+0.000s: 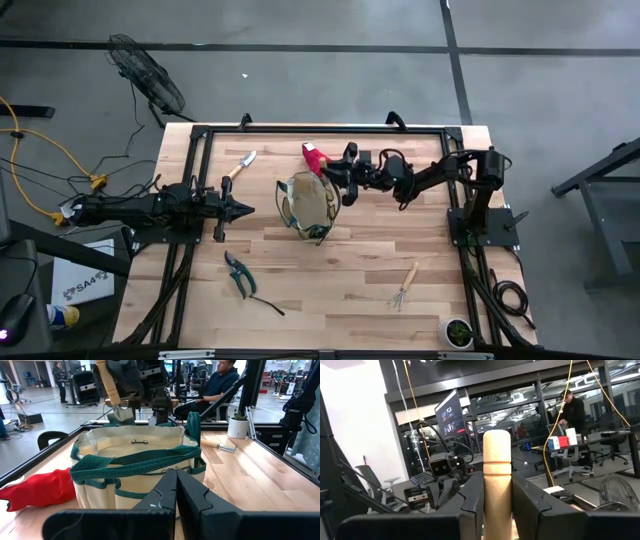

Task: Pick & Place Garden tools in Gardening bag
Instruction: Put the brown trowel into the brown gardening bag

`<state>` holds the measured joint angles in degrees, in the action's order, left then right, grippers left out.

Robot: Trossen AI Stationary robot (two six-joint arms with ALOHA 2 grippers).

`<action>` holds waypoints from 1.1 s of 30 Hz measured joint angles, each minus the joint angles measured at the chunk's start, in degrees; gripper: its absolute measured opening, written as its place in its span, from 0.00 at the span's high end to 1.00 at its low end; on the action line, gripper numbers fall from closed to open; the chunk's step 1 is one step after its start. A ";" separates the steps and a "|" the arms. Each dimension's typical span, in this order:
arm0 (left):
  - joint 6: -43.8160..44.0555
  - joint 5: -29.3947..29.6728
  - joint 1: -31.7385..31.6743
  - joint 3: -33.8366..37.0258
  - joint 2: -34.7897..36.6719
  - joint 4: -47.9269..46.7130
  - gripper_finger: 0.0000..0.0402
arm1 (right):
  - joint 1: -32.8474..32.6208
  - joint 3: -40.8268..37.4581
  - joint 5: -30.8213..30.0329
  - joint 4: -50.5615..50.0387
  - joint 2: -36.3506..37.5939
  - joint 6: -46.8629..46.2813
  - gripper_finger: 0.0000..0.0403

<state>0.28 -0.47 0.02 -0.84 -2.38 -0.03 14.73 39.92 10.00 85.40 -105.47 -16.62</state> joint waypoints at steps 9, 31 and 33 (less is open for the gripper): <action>0.01 0.00 0.01 0.00 -0.01 0.01 1.00 | 0.06 0.00 -1.01 0.13 0.00 0.40 0.85; 0.02 0.00 0.02 0.00 -0.01 0.02 1.00 | -0.12 1.33 -0.41 -1.43 0.00 1.47 0.85; 0.00 0.00 0.02 0.00 0.00 0.00 1.00 | -0.51 1.41 0.04 -1.30 -0.71 1.47 0.85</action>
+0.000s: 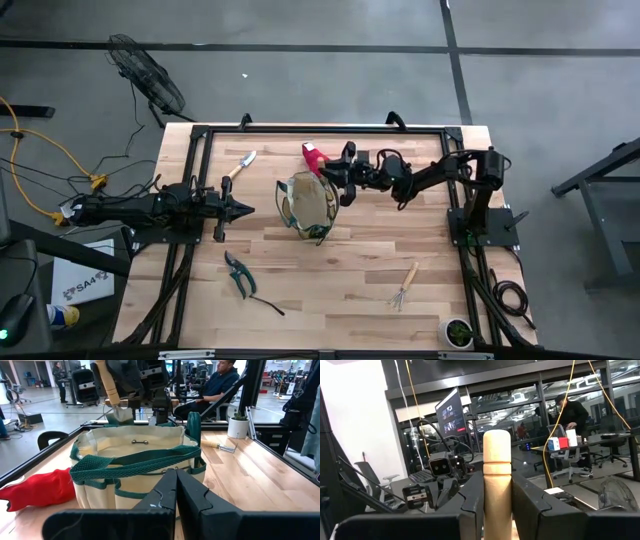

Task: Pick & Place Garden tools in Gardening bag
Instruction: Put the brown trowel into the brown gardening bag

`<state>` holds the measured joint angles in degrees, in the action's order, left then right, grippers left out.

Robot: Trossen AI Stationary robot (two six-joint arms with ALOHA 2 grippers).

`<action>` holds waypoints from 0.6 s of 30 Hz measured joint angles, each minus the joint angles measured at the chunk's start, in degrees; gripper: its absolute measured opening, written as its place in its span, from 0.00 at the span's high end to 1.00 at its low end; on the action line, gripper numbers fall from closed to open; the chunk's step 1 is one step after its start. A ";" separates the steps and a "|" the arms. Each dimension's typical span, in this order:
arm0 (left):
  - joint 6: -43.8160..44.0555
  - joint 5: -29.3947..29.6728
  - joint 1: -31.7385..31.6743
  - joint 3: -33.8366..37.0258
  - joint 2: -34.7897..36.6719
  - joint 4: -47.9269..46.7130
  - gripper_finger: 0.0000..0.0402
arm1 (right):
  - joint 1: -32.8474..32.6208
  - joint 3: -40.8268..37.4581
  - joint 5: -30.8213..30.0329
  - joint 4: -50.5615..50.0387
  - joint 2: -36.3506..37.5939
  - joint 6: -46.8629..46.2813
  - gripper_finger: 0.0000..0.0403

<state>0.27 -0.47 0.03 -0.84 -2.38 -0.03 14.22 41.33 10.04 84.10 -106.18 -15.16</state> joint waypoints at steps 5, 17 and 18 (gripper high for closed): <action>0.01 0.00 -0.01 0.00 -0.01 0.02 1.00 | -1.22 0.03 0.38 3.55 -3.48 -1.51 0.85; 0.02 0.00 -0.02 0.00 0.00 0.02 1.00 | -0.49 1.11 0.87 5.61 -5.37 -2.30 0.85; 0.02 -0.01 -0.01 0.00 -0.02 0.02 1.00 | -0.26 1.30 0.91 5.59 -5.37 -1.45 0.85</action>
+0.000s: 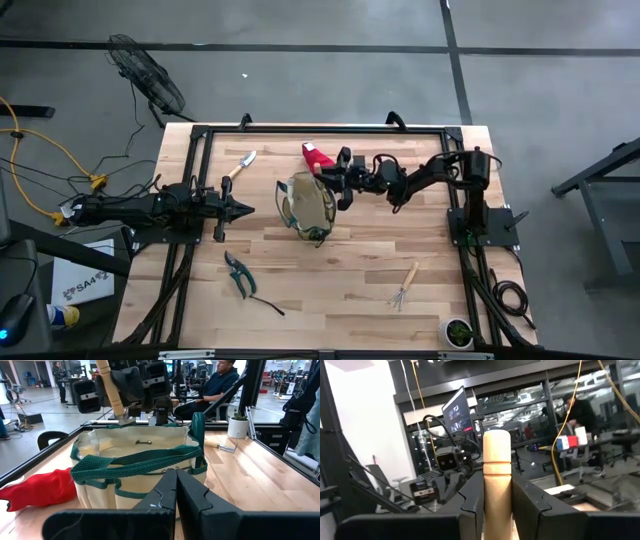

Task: Pick & Place Garden tools in Gardening bag
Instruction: Put the brown trowel into the brown gardening bag

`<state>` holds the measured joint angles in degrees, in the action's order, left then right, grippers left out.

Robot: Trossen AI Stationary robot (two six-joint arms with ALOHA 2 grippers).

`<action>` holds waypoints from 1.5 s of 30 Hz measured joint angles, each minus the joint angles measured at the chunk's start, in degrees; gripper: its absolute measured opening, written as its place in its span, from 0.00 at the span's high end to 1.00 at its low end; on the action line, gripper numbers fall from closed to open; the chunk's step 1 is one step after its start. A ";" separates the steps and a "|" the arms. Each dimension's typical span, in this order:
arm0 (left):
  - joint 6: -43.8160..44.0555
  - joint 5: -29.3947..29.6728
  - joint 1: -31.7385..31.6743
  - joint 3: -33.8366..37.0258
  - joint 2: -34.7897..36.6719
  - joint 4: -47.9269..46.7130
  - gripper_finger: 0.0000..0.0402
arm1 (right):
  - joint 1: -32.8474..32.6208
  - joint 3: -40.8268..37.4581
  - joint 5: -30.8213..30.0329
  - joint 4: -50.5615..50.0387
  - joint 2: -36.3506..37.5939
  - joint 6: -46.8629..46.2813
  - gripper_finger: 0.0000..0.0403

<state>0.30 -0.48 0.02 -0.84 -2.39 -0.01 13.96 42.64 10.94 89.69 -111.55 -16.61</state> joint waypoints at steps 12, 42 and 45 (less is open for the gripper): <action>-0.01 0.01 0.01 0.00 0.00 -0.01 1.00 | 0.67 1.44 1.97 -3.79 -0.16 1.79 0.84; 0.00 0.01 0.00 0.00 0.00 0.00 1.00 | 0.28 1.42 -2.47 -6.89 -0.20 -1.81 0.55; -0.02 0.01 0.00 0.00 0.01 -0.01 1.00 | 0.24 1.42 -2.47 -6.92 -0.20 -1.80 0.51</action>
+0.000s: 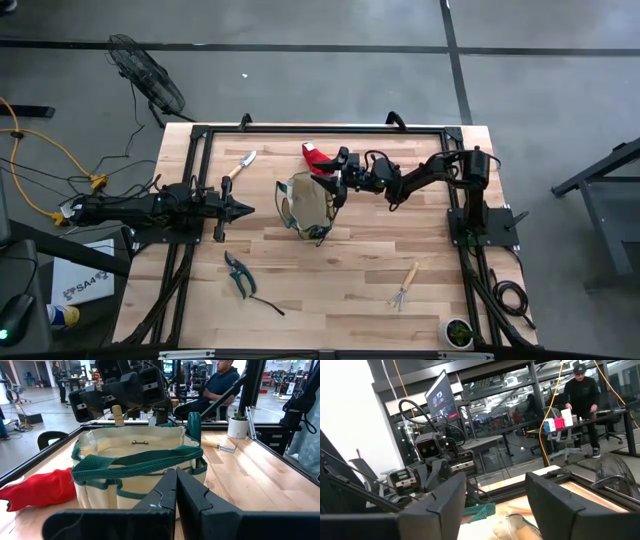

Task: Pick & Place Garden tools in Gardening bag
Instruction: Put the brown trowel into the brown gardening bag

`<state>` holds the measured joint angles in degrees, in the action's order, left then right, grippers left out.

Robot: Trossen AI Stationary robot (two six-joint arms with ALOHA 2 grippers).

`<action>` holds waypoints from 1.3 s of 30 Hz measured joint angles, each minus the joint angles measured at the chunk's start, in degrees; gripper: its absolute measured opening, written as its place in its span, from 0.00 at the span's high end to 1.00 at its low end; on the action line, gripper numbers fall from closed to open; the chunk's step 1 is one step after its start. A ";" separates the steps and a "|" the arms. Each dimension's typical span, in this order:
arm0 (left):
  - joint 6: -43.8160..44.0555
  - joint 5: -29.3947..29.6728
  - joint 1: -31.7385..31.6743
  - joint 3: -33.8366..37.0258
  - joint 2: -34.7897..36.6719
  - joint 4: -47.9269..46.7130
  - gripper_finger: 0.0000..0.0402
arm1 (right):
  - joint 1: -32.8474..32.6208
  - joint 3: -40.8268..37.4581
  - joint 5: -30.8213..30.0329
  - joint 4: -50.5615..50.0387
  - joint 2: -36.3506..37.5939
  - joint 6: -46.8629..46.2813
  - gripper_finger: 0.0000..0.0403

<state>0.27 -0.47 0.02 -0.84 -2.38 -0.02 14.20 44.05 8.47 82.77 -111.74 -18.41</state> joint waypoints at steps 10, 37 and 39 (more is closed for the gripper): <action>0.01 0.00 0.00 0.00 0.00 0.01 1.00 | -0.07 0.00 1.04 -0.01 1.67 -0.88 0.49; 0.02 -0.02 0.00 0.00 0.00 -0.01 1.00 | 0.74 -0.02 1.51 -60.74 32.35 5.98 0.79; 0.02 -0.02 0.00 0.00 0.01 0.00 1.00 | 0.85 -0.02 1.81 -63.23 32.24 6.24 0.87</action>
<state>0.29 -0.49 0.02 -0.84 -2.37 -0.02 15.05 44.03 10.28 19.54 -79.51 -12.17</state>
